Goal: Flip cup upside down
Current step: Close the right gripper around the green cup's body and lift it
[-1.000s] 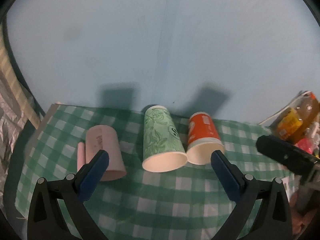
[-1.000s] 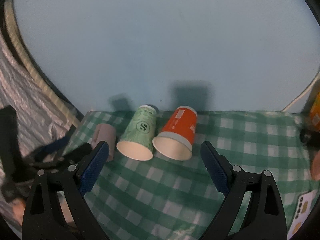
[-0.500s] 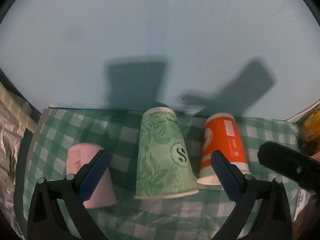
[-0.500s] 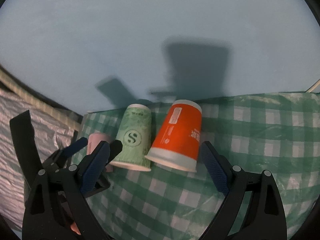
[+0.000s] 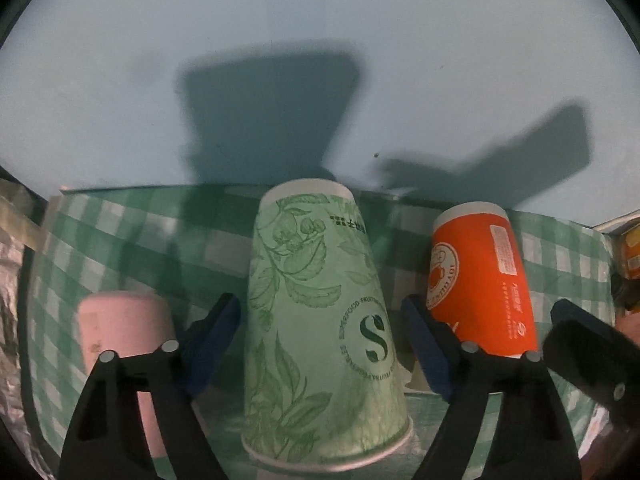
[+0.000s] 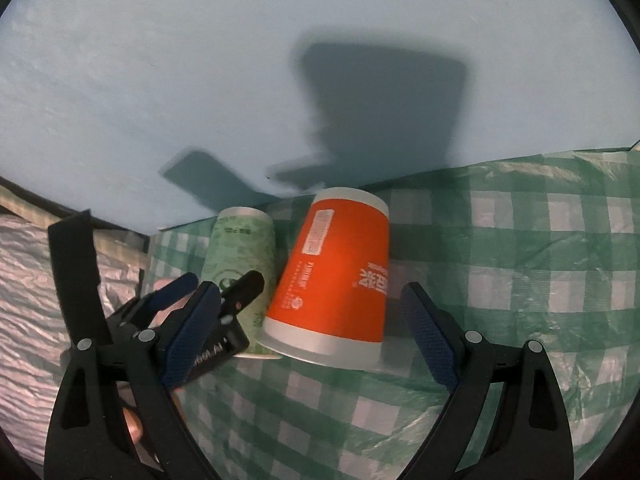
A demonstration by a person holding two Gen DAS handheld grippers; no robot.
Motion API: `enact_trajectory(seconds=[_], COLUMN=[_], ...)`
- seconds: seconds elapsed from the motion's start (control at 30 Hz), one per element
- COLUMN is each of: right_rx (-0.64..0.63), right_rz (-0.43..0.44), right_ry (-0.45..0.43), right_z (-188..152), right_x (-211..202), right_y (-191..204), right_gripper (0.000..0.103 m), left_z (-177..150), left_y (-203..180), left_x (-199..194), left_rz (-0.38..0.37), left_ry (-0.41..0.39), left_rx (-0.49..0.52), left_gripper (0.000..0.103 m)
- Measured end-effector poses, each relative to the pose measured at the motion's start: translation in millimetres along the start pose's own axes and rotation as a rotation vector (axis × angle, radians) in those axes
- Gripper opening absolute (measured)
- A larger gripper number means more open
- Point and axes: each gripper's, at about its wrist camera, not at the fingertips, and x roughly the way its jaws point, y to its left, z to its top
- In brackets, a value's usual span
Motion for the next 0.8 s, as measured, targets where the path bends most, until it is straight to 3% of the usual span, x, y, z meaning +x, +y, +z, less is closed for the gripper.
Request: enact_trajectory(seconds=[0.17,0.37,0.57,0.8], right_rx=[-0.002,-0.021,-0.042,-0.082], right_rz=[-0.007,-0.008,0.004,0.000], right_ry=[-0.002,-0.006,-0.038,-0.062], right_z=[-9.7,-12.7,-20.8,-49.0], right_x=[-0.4,-9.2,-28.1,-54.8], right_y=[-2.1,4.3,9.7,18.9], right_gripper=[0.091,0.091,0.091,0.091], left_z=[9.8,13.5,-4.1,-50.5], left_y=[8.0,26.9,36.3,45.0], left_x=[16.5,16.1,-18.7,-69.8], left_rz=[-0.030,-0.072,-0.083,-0.125], left_ry=[0.050,0.040,-0.012,-0.069], left_rx=[-0.006,-0.015,0.014,0.074], left_gripper=[0.077,0.075,0.075,0.075])
